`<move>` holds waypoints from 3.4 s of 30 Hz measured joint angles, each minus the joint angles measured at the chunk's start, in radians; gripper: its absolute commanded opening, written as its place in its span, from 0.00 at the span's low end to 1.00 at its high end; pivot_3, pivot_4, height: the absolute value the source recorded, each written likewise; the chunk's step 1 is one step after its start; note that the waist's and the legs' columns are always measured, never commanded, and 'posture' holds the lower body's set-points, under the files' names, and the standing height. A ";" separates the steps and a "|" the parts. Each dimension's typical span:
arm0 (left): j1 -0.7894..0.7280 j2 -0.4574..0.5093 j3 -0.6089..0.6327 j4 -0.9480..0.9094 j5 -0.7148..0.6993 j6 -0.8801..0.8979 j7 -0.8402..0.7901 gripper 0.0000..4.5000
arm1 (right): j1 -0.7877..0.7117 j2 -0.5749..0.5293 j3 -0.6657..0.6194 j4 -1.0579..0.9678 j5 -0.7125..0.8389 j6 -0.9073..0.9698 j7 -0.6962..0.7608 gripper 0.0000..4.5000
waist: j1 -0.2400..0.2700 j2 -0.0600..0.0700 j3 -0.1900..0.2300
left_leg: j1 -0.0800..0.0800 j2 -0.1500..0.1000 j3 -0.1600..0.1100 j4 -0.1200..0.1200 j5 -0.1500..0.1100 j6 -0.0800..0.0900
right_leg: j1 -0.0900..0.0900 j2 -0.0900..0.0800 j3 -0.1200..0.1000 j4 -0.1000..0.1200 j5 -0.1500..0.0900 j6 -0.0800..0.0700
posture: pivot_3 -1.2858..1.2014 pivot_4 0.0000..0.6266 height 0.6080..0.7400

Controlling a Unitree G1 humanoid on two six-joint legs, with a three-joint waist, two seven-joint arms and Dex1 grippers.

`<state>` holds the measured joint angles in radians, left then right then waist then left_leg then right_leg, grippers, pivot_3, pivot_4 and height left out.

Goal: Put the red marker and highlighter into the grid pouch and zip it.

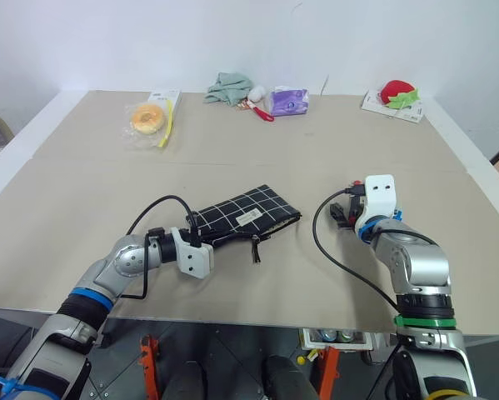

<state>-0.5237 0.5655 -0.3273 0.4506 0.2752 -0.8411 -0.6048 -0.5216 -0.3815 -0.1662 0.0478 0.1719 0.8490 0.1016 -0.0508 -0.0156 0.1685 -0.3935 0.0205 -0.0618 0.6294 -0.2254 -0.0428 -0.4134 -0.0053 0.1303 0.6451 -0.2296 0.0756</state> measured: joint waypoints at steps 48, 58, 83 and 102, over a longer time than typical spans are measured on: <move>-0.061 -0.082 0.010 -0.083 -0.162 0.100 -0.140 0.00 | -0.060 -0.454 0.405 -0.116 -0.121 -0.723 1.014 0.13 | 0.003 0.000 0.006 | -0.012 0.001 0.000 0.007 -0.002 0.006 | -0.008 -0.001 -0.004 0.001 0.000 0.000 | 0.52 0.24 0.95; -0.059 -0.116 0.010 -0.108 -0.192 0.173 -0.191 0.00 | -0.117 -0.406 0.441 -0.083 -0.176 -0.796 1.042 0.44 | 0.003 0.000 0.006 | -0.012 0.001 0.000 0.007 -0.002 0.006 | -0.008 -0.001 -0.004 0.002 0.002 -0.003 | 0.52 0.24 0.95; 0.002 -0.116 0.037 -0.186 -0.256 0.303 -0.214 0.00 | 0.085 0.081 -0.196 -0.290 -0.116 0.129 -0.099 1.00 | 0.000 0.002 0.005 | -0.012 0.000 -0.005 0.006 0.001 0.007 | -0.008 0.001 -0.006 0.006 0.005 -0.009 | 0.52 0.24 0.95; 0.003 -0.122 0.038 -0.187 -0.256 0.303 -0.224 0.00 | 0.113 0.139 -0.227 -0.267 -0.068 0.190 -0.146 0.27 | 0.001 0.002 0.004 | -0.011 0.001 -0.005 0.006 0.003 0.008 | -0.007 0.001 -0.007 0.006 0.003 -0.003 | 0.52 0.24 0.95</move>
<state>-0.5207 0.4436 -0.2891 0.2639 0.0194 -0.5379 -0.8284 -0.4089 -0.2423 -0.3930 -0.2187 0.1042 1.0388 -0.0443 -0.0499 -0.0132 0.1726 -0.4047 0.0211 -0.0672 0.6356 -0.2227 -0.0351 -0.4200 -0.0038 0.1237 0.6507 -0.2266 0.0725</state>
